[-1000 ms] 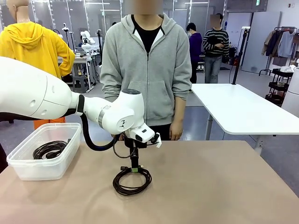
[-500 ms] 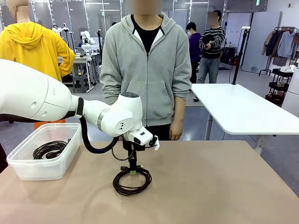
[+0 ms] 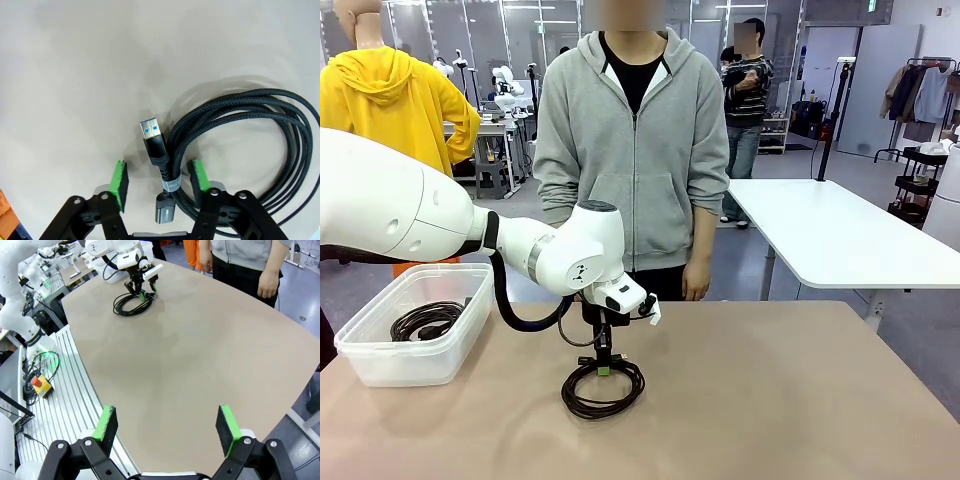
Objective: Organize and store the cables.
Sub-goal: Place the USB Extension Cable into the Organizing box.
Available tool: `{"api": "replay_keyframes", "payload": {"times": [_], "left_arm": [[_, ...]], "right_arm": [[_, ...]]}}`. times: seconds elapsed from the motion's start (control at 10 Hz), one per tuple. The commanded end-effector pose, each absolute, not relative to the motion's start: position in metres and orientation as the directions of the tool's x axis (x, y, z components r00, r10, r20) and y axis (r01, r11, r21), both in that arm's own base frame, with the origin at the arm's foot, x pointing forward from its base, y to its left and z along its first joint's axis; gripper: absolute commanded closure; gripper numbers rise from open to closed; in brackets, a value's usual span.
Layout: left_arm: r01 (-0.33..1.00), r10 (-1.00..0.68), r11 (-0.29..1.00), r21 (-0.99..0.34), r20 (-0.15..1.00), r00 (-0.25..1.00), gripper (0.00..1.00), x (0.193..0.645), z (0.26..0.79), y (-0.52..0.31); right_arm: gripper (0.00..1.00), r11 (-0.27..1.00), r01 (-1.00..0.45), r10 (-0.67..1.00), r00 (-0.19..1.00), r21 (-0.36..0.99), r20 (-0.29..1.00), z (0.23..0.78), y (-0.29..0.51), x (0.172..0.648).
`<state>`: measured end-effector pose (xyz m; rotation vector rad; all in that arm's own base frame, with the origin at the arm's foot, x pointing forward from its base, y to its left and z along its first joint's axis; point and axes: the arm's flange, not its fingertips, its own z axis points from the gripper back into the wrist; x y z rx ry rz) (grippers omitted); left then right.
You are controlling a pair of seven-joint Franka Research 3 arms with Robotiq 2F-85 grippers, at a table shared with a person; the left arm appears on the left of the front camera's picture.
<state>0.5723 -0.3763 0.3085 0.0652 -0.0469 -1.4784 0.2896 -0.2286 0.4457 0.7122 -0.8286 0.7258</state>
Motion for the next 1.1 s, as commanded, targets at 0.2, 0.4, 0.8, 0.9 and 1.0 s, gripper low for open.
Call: {"api": "replay_keyframes", "payload": {"times": [0.2, 0.4, 0.8, 0.9, 1.0], "left_arm": [[0.996, -0.997, 0.078, 0.041, 0.016, 0.078, 1.0, 0.57, 0.312, -0.373], [0.996, -0.997, 0.08, 0.032, 0.024, 0.079, 1.0, 0.57, 0.313, -0.372], [0.997, -0.998, 0.045, 0.061, 0.037, 0.043, 1.0, 0.564, 0.349, -0.374], [0.996, -0.999, -0.001, 0.087, 0.036, -0.004, 1.0, 0.559, 0.38, -0.374], [0.994, -0.999, -0.031, 0.101, 0.028, -0.034, 1.0, 0.557, 0.416, -0.373]], "right_arm": [[0.0, 0.545, -0.798, 0.289, 0.467, 0.257, 0.836, 0.446, -0.229, 0.288], [0.0, 0.545, -0.798, 0.289, 0.467, 0.257, 0.836, 0.446, -0.229, 0.288], [0.0, 0.545, -0.798, 0.289, 0.467, 0.257, 0.836, 0.446, -0.229, 0.288], [0.0, 0.545, -0.798, 0.289, 0.467, 0.257, 0.836, 0.446, -0.229, 0.288], [0.0, 0.545, -0.798, 0.289, 0.467, 0.257, 0.836, 0.446, -0.229, 0.288]]}}
